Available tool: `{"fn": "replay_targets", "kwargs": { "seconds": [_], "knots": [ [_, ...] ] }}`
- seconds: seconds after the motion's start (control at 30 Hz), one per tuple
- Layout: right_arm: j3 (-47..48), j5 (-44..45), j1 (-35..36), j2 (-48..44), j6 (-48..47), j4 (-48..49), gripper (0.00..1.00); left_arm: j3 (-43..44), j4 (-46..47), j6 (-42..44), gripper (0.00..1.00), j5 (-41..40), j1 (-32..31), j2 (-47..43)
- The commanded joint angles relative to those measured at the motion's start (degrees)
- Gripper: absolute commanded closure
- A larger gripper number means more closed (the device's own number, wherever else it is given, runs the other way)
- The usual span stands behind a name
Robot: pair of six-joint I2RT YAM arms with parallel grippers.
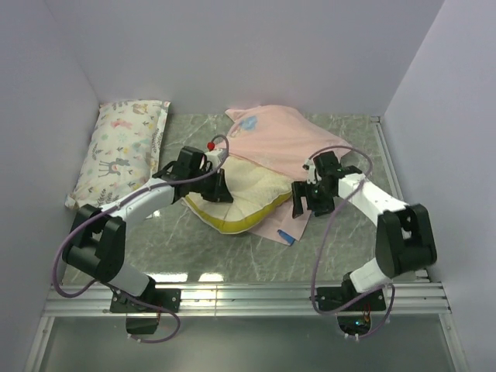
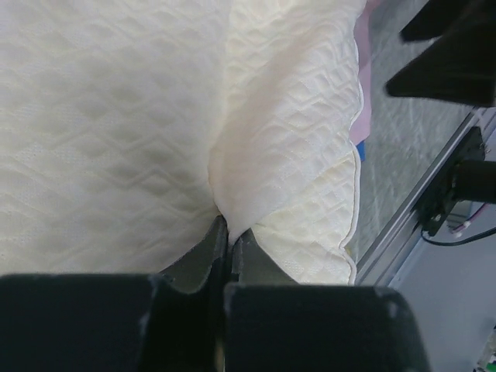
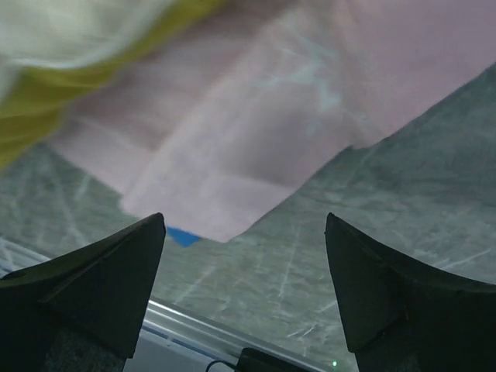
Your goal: Put the pillow into the pillowcase
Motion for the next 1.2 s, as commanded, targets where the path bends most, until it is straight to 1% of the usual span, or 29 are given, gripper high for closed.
{"fn": "replay_targets", "kwargs": {
  "seconds": [0.0,0.13,0.2,0.23,0.27,0.3,0.33,0.37,0.4,0.43,0.47,0.5,0.53,0.57,0.6,0.63,0.7,0.73,0.77,0.8,0.83,0.87,0.93,0.97,1.03,1.07,1.1,1.13,1.17],
  "knots": [
    [-0.4,1.9,-2.4,4.2,1.3,-0.3,0.09,4.6,4.4,-3.9,1.0,2.2,1.8,-0.2],
    [-1.0,-2.4,-4.1,8.2,3.7,6.4,0.09,5.4,5.4,-3.8,1.0,3.2,2.7,-0.1],
    [1.0,-6.2,-4.1,12.2,5.5,7.6,0.16,5.4,7.1,-5.1,1.0,3.9,3.2,0.4],
    [1.3,-11.1,-4.1,13.2,6.0,9.9,0.26,5.2,7.7,-5.8,1.0,4.4,3.5,0.6],
    [1.6,-14.0,-3.9,14.5,6.2,11.0,0.56,5.1,8.4,-6.8,1.0,4.8,4.2,1.0],
    [2.3,-17.0,-3.8,14.8,7.2,11.9,0.74,5.0,9.3,-9.0,1.0,5.4,4.7,1.2],
    [2.9,-23.8,-1.9,14.4,7.1,13.1,1.0,4.6,11.6,-10.4,1.0,6.3,6.0,1.0],
    [5.0,-28.1,-0.4,12.4,7.5,12.9,1.0,4.2,13.8,-12.4,1.0,6.7,6.9,0.6],
    [6.4,-31.4,1.6,10.2,8.4,13.9,1.0,4.0,16.5,-16.3,1.0,7.1,7.9,0.0],
    [7.9,-36.7,7.8,7.4,8.5,14.7,1.0,4.6,20.9,-18.1,1.0,7.2,8.9,-0.6],
    [12.0,-37.9,10.8,1.7,8.5,15.1,1.0,5.6,22.1,-19.7,1.0,6.9,11.5,-1.5],
    [14.1,-39.6,13.9,-0.3,8.4,15.4,1.0,6.7,23.4,-24.0,1.0,7.4,13.1,-1.7],
    [15.8,-42.3,16.0,-1.7,9.5,17.2,1.0,7.3,28.1,-26.9,1.0,8.1,16.0,-2.0],
    [16.5,-46.5,18.8,-3.3,11.6,19.5,1.0,7.4,29.6,-29.3,1.0,9.2,16.9,-2.5],
    [16.1,-47.8,19.8,-3.4,15.6,21.8,1.0,7.8,29.7,-30.0,1.0,10.3,17.2,-2.8],
    [15.5,-48.2,20.2,-3.1,16.2,24.3,1.0,9.0,28.2,-28.6,1.0,10.4,17.2,-2.9],
    [13.9,-47.2,20.2,0.7,13.6,22.1,1.0,8.8,21.1,-21.8,1.0,10.4,15.4,-3.4],
    [13.2,-46.9,20.0,2.3,12.8,21.5,1.0,6.9,18.4,-18.9,1.0,10.0,14.1,-4.1],
    [11.1,-47.3,19.8,4.6,12.8,21.8,1.0,5.5,11.5,-11.1,1.0,9.7,13.2,-4.3],
    [9.8,-46.9,19.9,4.9,13.2,24.3,1.0,4.8,6.7,-6.0,1.0,7.6,12.0,-4.3],
    [8.2,-45.8,20.0,5.0,14.1,26.5,1.0,3.0,2.4,-1.7,1.0,6.2,9.0,-4.0],
    [5.7,-44.5,20.0,5.3,15.0,28.3,1.0,1.3,0.3,3.6,1.0,4.8,7.9,-4.2],
    [6.3,-43.0,20.2,7.0,16.3,29.0,1.0,-3.0,-2.1,8.0,1.0,1.7,5.1,-3.9],
    [6.6,-42.9,20.6,7.4,16.3,29.5,1.0,-3.4,-2.8,9.1,1.0,0.3,4.2,-3.3],
    [7.6,-42.9,23.3,6.9,17.2,30.6,1.0,-3.3,-5.0,9.0,1.0,-0.5,4.5,-1.0],
    [10.0,-42.8,24.5,6.4,15.4,29.8,1.0,-3.3,-5.4,8.8,1.0,-0.6,5.2,-0.5],
    [11.8,-42.7,25.9,6.0,13.6,25.9,0.94,-2.4,-7.0,9.2,1.0,-0.7,6.1,0.2],
    [15.5,-43.3,26.0,5.5,11.8,22.8,0.86,-1.7,-8.5,9.8,1.0,-1.1,8.7,1.9],
    [17.6,-43.7,25.5,5.3,6.9,19.3,0.81,-0.9,-9.9,11.7,1.0,-1.2,10.3,2.7]
  ]
}}
